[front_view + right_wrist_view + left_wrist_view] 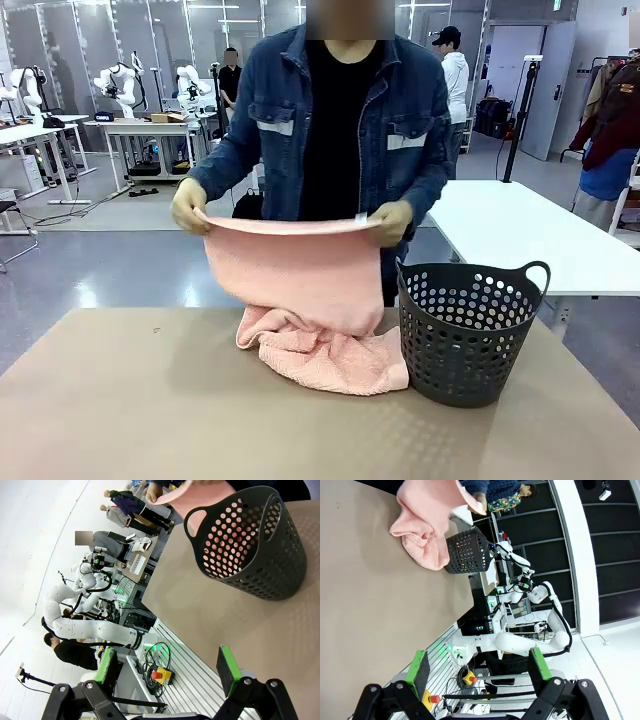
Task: Fold the towel.
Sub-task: Grab the top end of the 100 cm Hotel Towel extended by the human.
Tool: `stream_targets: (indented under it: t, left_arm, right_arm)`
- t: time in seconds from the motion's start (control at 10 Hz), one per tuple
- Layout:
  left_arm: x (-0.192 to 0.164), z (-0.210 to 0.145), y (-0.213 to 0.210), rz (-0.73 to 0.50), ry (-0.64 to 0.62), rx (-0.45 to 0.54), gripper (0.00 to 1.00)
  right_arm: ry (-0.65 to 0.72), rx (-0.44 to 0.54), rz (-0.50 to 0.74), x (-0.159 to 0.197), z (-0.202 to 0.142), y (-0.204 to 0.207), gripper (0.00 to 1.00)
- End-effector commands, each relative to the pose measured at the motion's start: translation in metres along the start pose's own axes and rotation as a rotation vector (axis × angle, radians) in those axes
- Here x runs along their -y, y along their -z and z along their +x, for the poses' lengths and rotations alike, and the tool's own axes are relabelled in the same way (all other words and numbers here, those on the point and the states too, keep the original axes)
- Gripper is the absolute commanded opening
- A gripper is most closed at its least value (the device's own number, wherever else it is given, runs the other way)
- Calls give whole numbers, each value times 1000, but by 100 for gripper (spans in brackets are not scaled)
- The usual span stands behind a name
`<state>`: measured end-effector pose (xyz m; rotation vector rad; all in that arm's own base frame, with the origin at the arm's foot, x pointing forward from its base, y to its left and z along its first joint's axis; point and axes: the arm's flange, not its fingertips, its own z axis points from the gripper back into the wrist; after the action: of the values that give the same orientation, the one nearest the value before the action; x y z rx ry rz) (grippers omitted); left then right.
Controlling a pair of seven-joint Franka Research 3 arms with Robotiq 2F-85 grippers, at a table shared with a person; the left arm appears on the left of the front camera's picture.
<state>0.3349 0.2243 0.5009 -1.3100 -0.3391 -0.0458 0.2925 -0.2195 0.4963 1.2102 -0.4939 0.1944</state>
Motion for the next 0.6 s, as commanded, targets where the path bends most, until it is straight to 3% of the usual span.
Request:
stream_targets:
  t: [0.0,0.5]
  left_arm:
    - [-1,-2,-1,-12,14,-9,100]
    - [-1,-2,-1,-12,14,-9,100]
  right_arm:
    - [-22,6,8,0,1,-2,100]
    - [-22,6,8,0,1,-2,100]
